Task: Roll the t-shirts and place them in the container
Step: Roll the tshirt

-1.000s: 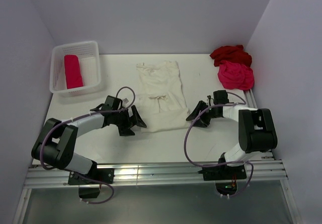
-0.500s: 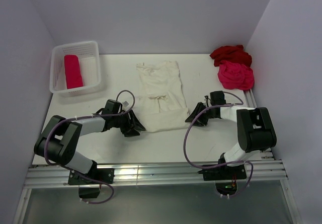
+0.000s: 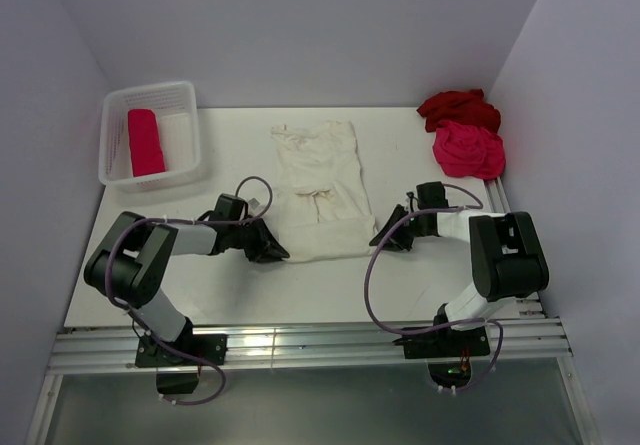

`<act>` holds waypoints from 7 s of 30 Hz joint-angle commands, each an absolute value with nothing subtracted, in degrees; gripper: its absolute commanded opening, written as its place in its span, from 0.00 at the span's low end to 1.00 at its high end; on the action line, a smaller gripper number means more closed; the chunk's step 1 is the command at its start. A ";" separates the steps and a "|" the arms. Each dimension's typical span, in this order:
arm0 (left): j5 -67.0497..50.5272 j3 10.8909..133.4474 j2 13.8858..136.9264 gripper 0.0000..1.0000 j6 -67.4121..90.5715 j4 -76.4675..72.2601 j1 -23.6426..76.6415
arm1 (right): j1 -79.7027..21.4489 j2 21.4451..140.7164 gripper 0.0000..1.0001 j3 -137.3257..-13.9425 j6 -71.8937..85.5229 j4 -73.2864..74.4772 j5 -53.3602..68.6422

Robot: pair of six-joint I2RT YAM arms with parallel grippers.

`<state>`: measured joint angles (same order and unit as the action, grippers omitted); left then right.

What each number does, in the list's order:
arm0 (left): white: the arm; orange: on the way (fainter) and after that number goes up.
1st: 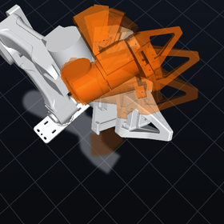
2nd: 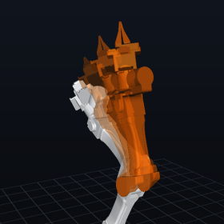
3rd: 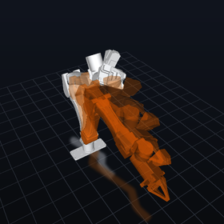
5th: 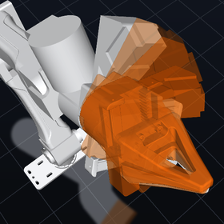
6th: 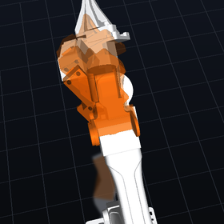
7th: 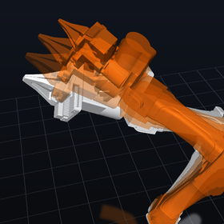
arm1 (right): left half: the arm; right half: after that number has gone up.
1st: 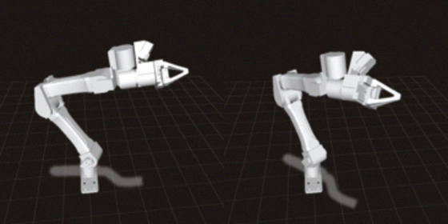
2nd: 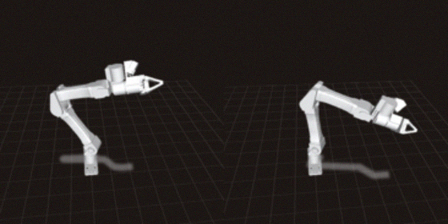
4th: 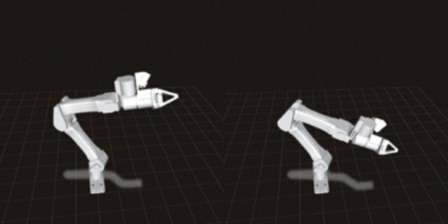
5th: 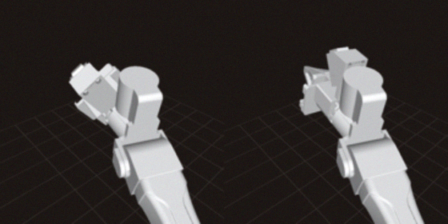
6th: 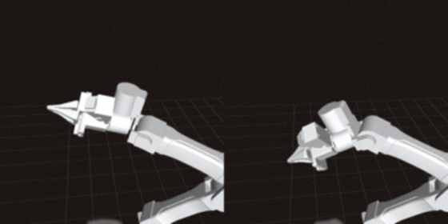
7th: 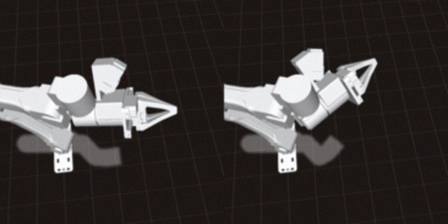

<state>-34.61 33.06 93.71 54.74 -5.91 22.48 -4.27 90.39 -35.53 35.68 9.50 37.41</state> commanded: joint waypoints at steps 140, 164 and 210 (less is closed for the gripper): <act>-39.99 84.29 119.25 0.01 34.81 38.57 28.57 | -24.43 120.14 0.00 -89.99 24.79 57.47 28.48; -39.11 84.37 121.57 0.13 29.62 38.41 20.48 | -8.00 122.09 0.00 -91.58 18.54 62.32 26.88; -34.81 68.29 111.96 0.44 27.60 29.62 13.27 | -9.41 118.39 0.00 -66.36 49.13 13.37 42.10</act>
